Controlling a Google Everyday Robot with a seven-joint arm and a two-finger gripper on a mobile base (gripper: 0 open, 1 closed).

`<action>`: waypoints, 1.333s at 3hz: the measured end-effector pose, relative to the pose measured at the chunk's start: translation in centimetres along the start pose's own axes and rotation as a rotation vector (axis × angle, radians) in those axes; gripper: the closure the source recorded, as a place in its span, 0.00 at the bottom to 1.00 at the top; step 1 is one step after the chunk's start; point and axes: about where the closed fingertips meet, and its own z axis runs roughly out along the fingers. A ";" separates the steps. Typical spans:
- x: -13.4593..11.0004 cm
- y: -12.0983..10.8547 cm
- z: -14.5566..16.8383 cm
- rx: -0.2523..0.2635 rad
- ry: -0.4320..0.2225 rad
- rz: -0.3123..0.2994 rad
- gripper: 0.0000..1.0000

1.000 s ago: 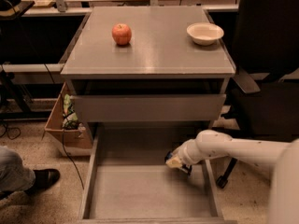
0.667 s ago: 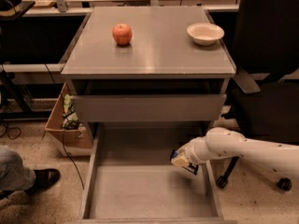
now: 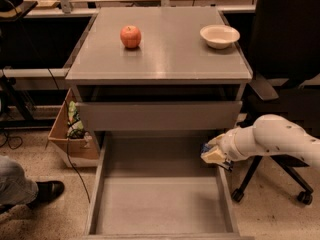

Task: Pick rxbar blueberry from middle drawer and place on counter

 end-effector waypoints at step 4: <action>-8.5 -2.0 -10.4 0.122 -0.034 -0.011 1.00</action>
Offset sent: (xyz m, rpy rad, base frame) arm 0.0048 -0.0124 0.0428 -0.0091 -0.0171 -0.0634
